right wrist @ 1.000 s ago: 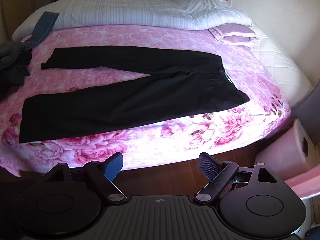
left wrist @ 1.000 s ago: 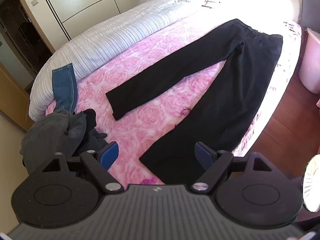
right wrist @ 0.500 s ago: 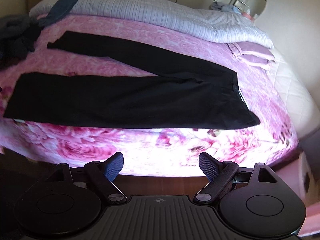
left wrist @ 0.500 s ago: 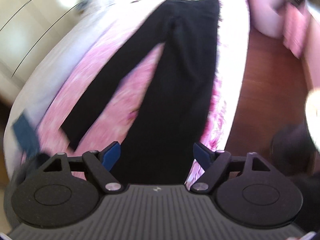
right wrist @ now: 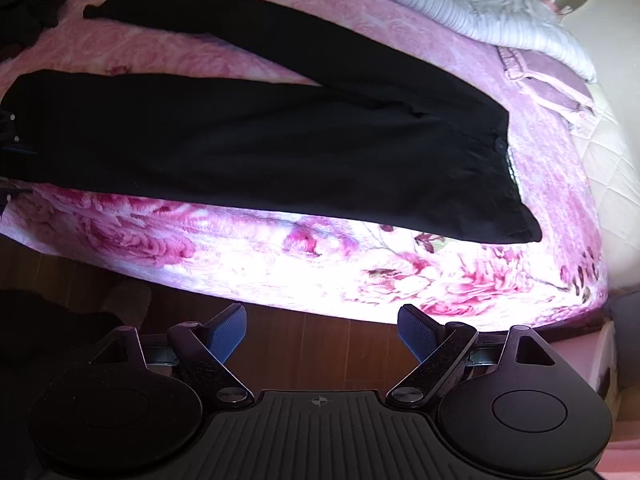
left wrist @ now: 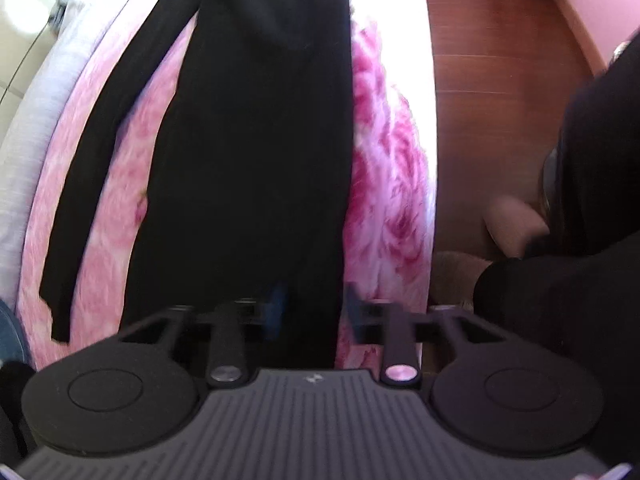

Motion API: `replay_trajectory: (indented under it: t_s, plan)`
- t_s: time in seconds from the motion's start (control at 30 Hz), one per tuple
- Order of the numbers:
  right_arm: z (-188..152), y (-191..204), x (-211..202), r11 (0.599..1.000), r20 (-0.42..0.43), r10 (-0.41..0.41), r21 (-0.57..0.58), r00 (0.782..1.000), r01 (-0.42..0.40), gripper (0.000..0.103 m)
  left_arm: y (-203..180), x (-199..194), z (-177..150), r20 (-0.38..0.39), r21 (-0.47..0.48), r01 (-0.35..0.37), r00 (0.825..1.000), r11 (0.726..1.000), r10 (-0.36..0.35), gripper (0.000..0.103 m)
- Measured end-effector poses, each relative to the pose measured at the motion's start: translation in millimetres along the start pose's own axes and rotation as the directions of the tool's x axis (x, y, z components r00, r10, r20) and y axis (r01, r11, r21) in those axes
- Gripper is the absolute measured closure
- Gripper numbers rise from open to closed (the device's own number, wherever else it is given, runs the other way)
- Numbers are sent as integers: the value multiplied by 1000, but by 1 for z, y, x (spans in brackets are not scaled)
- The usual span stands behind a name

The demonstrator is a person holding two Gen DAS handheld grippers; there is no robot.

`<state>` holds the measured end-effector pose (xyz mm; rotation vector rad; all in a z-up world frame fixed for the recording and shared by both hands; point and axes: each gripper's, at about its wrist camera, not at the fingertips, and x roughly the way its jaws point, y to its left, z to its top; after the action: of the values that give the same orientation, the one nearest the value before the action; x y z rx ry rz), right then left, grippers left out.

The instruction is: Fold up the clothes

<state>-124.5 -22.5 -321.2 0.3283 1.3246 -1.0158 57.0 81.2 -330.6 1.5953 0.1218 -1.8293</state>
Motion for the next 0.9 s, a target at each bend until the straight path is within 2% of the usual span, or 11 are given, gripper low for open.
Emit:
replay_trajectory:
  t_s: [0.07, 0.2, 0.33, 0.4, 0.5, 0.63, 0.7, 0.73, 0.8, 0.83, 0.9]
  plan:
    - [5, -7, 10, 1000, -14, 9, -18, 1000, -9, 17, 14, -9, -3, 7, -68, 22, 1000, 997, -22, 102]
    - [17, -37, 30, 996, -6, 4, -84, 1000, -4, 17, 47, -30, -3, 33, -190, 23, 999, 981, -17, 103]
    - [29, -79, 62, 987, 50, -9, -163, 999, 17, 17, 85, -37, 11, 10, -323, -1, 1000, 947, 4, 103]
    - [33, -103, 82, 969, 93, -17, -242, 996, 39, 17, 98, -40, 21, -13, -363, -35, 999, 931, 33, 103]
    - [30, -136, 121, 902, 153, -37, -420, 987, 99, 17, 116, -41, 39, -67, -436, -84, 996, 896, 61, 103]
    - [5, -182, 191, 750, 176, -59, -642, 983, 160, 17, 124, -35, 60, -183, -509, -152, 981, 847, 66, 103]
    - [-16, -207, 224, 672, 174, -67, -720, 982, 173, 18, 125, -29, 68, -243, -530, -190, 968, 826, 67, 103]
    - [-26, -221, 238, 648, 186, -66, -739, 980, 184, 18, 126, -26, 72, -272, -540, -210, 960, 815, 67, 103]
    - [-43, -251, 259, 622, 230, -60, -752, 971, 217, 21, 127, -20, 77, -326, -563, -249, 943, 788, 64, 103]
    - [-49, -265, 268, 617, 253, -54, -752, 966, 232, 27, 127, -17, 79, -352, -574, -268, 934, 774, 62, 103]
    - [-55, -290, 282, 632, 294, -32, -734, 955, 247, 32, 127, -11, 84, -397, -579, -300, 916, 758, 59, 103]
